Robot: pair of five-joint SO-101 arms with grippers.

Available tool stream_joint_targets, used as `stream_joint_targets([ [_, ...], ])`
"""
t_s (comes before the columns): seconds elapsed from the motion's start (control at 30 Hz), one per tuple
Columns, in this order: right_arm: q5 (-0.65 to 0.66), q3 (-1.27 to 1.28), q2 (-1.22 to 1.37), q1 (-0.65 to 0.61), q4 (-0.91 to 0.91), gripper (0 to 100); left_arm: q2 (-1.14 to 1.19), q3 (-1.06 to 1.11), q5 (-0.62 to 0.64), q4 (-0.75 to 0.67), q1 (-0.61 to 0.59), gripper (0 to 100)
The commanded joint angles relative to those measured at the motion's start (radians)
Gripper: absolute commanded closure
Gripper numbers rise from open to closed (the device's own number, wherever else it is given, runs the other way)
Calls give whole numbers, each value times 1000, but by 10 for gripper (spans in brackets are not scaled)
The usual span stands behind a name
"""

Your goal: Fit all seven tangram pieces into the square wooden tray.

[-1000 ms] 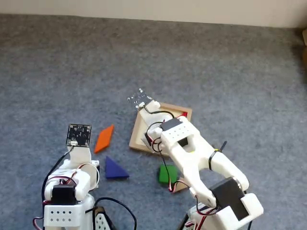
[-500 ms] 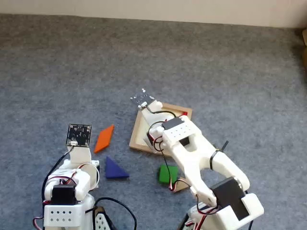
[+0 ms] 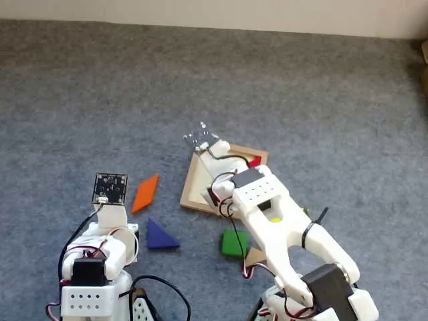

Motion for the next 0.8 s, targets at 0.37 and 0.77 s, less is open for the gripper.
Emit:
stream_joint_targets([
  [0.37, -318, -53, -259, 16, 367, 981, -42, 19, 8, 3, -13, 993],
  [0.77, -514, 64, -289, 21, 378, 821, -42, 19, 8, 3, -13, 993],
])
